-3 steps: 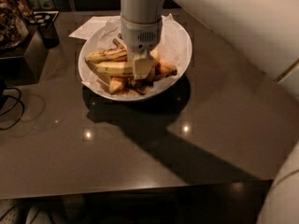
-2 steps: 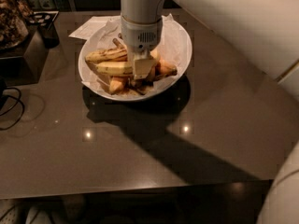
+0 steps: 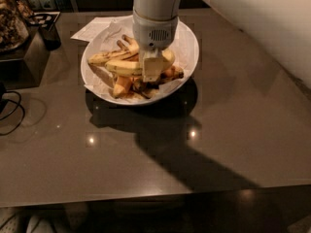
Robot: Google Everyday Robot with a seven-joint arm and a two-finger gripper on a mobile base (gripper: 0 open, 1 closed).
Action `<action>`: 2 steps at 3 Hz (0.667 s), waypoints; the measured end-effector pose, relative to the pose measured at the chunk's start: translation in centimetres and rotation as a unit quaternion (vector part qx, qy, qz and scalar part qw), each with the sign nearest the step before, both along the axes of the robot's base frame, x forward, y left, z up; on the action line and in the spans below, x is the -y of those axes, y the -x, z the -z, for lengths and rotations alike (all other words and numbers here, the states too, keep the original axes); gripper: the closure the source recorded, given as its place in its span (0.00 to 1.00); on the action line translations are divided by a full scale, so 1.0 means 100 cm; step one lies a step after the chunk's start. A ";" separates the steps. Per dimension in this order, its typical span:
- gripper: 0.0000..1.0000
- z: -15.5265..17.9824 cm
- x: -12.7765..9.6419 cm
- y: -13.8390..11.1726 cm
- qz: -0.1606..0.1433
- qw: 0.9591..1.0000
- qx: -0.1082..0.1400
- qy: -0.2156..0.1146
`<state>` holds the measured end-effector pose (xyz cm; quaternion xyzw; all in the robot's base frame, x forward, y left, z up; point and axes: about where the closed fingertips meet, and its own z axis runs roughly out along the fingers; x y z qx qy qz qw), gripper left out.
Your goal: Pick banana from white bowl
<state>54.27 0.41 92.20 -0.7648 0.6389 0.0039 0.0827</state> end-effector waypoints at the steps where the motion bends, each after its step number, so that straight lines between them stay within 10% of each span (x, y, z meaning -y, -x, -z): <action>1: 1.00 -0.017 0.009 0.011 0.038 0.999 0.000 -0.009; 2: 1.00 -0.033 0.013 0.018 0.057 0.998 0.003 -0.010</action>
Offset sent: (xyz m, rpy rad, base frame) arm -0.0409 -0.0309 0.0498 -0.0250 0.0431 -0.1625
